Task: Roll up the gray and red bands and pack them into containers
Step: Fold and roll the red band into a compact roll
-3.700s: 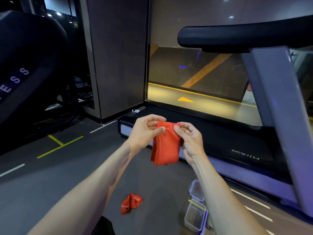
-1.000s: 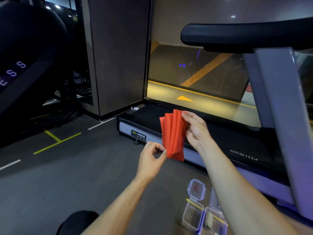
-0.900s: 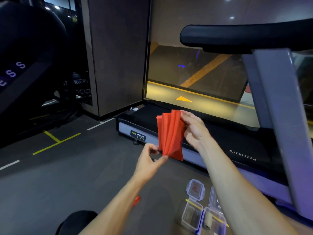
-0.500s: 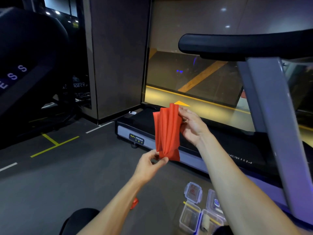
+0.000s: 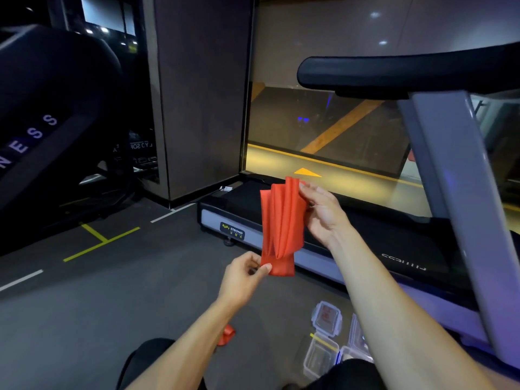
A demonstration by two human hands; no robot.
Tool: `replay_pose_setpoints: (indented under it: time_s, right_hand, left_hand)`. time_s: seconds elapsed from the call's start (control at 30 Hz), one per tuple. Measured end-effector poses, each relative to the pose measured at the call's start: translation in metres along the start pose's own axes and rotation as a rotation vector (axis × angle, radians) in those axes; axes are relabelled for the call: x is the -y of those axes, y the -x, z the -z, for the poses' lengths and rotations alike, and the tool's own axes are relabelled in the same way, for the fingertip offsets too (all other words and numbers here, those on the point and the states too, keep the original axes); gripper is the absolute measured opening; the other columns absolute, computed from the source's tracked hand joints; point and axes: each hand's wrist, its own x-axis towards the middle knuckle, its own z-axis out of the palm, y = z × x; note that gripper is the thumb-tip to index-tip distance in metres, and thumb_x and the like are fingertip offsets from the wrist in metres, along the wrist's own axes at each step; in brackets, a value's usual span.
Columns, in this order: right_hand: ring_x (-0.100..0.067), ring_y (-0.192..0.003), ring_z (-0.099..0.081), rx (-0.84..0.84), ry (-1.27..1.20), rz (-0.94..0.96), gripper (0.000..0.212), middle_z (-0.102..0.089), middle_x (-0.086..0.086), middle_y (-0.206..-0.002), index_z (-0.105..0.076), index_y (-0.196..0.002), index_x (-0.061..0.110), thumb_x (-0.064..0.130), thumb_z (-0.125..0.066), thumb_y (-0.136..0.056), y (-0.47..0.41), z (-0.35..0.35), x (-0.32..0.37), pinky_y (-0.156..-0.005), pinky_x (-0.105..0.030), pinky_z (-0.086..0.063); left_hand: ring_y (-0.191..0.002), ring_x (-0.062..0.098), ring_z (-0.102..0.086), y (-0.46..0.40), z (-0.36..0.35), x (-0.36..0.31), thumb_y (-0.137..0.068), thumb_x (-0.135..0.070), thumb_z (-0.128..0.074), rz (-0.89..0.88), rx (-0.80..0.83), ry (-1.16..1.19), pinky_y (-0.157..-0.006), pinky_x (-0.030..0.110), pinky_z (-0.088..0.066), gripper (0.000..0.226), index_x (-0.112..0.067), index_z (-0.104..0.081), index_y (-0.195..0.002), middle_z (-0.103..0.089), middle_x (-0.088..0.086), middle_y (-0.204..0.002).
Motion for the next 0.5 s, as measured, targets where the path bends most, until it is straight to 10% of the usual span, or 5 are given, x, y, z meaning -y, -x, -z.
replay_pose_setpoints:
  time_s: [0.33, 0.5]
  right_hand:
    - [-0.014, -0.080, -0.071, 0.035, 0.096, 0.032, 0.008, -0.075, -0.006, -0.090, -0.069, -0.099, 0.013, 0.007, -0.069, -0.094, -0.038, 0.021, -0.022, -0.070, -0.030, -0.060]
    - [-0.011, -0.075, -0.067, 0.113, 0.163, -0.036, 0.009, -0.071, -0.005, -0.086, -0.066, -0.098, 0.011, 0.003, -0.067, -0.094, -0.070, 0.034, -0.057, -0.067, -0.022, -0.056]
  left_hand:
    - [-0.081, 0.015, -0.067, -0.044, 0.011, -0.013, -0.096, -0.020, -0.071, 0.244, 0.242, 0.081, -0.061, 0.029, -0.059, 0.043, -0.026, -0.048, -0.131, -0.065, 0.006, -0.101]
    - [-0.060, -0.005, -0.061, -0.095, 0.012, 0.012, -0.095, 0.002, -0.063, 0.182, 0.303, -0.119, -0.057, 0.022, -0.050, 0.028, -0.026, -0.062, -0.097, -0.065, -0.017, -0.067]
